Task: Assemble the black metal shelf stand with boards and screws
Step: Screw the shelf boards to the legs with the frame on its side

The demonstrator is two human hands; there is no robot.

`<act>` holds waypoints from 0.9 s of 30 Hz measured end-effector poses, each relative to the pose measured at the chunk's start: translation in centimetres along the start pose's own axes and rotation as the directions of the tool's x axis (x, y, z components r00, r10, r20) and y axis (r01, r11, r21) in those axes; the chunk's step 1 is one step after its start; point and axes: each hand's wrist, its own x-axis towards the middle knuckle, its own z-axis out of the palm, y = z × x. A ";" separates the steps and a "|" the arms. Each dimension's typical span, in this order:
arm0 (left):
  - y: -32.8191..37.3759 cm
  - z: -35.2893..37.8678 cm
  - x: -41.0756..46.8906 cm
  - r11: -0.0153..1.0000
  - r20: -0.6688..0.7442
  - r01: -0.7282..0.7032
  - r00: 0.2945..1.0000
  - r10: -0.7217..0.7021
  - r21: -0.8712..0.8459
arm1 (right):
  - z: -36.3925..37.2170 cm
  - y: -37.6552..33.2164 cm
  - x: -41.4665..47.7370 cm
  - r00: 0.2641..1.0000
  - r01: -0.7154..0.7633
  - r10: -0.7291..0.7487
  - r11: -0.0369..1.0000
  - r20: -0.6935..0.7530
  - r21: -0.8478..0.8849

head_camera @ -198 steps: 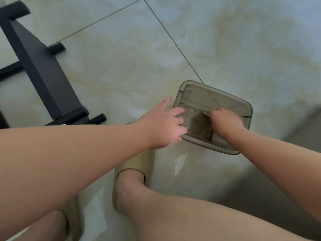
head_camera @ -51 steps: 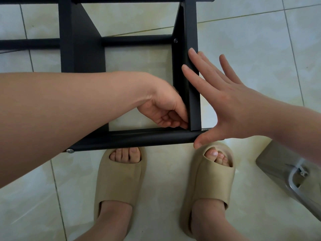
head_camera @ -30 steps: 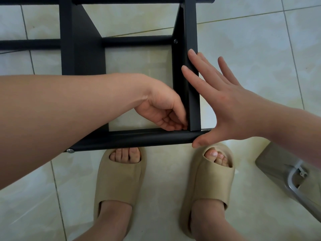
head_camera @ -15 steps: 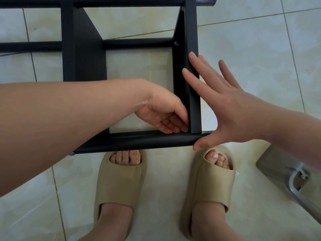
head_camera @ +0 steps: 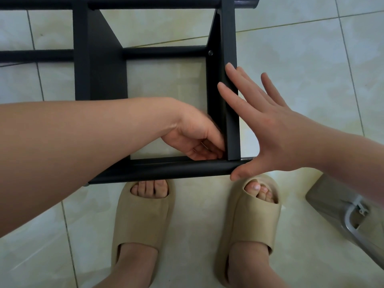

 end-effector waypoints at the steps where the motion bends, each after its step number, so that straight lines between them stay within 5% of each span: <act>1: -0.1 0.0 0.1 1.000 -0.009 0.003 1.000 -0.003 -0.008 | 0.0 0.0 0.0 1.000 0.001 -0.001 1.000 0.000 0.000; 20: 0.2 -0.2 -0.4 0.998 0.004 -0.041 0.999 0.041 -0.044 | -0.1 -0.1 0.0 1.000 -0.004 0.004 1.000 0.005 0.009; 27: 0.0 -0.1 -0.2 0.985 -0.064 -0.127 0.989 0.135 0.116 | -0.1 -0.2 0.0 1.000 -0.005 0.005 1.000 0.005 0.007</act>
